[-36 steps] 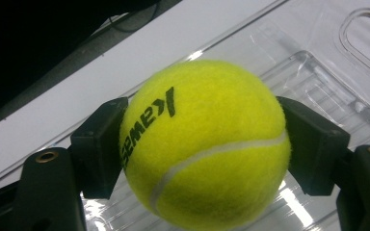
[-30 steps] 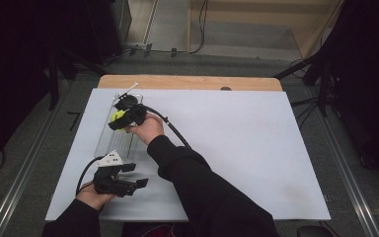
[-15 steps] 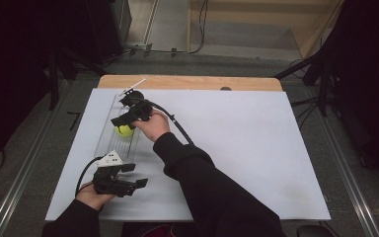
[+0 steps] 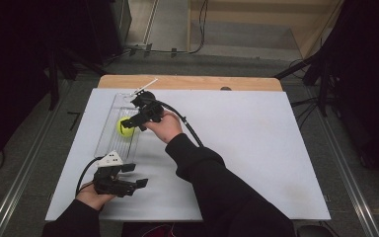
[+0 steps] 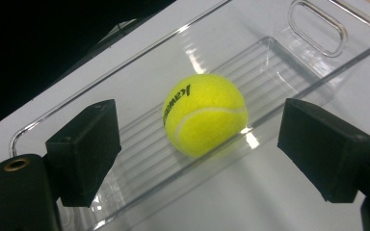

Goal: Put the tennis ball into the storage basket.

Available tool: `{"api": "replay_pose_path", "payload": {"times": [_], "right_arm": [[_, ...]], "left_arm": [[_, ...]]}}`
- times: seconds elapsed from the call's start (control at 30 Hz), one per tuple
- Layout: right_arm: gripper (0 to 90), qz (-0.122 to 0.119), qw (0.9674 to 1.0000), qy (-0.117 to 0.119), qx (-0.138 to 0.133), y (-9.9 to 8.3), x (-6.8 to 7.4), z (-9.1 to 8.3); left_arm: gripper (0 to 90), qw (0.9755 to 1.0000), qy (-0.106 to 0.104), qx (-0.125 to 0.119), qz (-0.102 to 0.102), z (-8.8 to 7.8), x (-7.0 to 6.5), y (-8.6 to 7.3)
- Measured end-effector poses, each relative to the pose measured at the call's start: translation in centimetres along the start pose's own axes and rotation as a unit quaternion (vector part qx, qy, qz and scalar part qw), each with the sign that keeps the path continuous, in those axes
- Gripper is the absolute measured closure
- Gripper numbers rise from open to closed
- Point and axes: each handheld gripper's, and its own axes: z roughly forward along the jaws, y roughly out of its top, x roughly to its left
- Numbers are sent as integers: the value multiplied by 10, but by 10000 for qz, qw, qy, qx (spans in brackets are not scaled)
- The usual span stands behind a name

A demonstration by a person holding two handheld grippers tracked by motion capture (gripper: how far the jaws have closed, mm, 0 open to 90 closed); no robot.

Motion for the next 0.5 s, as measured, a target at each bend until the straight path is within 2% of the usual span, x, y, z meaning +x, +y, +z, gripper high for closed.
{"api": "replay_pose_path", "payload": {"times": [0.17, 0.4, 0.5], "right_arm": [[175, -37, 10000, -6, 63, -6, -3, -10], [178, -22, 10000, -46, 81, -14, -8, -19], [189, 7, 10000, 18, 90, -18, -11, -23]], "left_arm": [[211, 10000, 13, -2, -11, 0, 0, 0], [211, 10000, 26, -15, -23, 0, 0, 0], [212, 10000, 34, -5, -25, 0, 0, 0]]}}
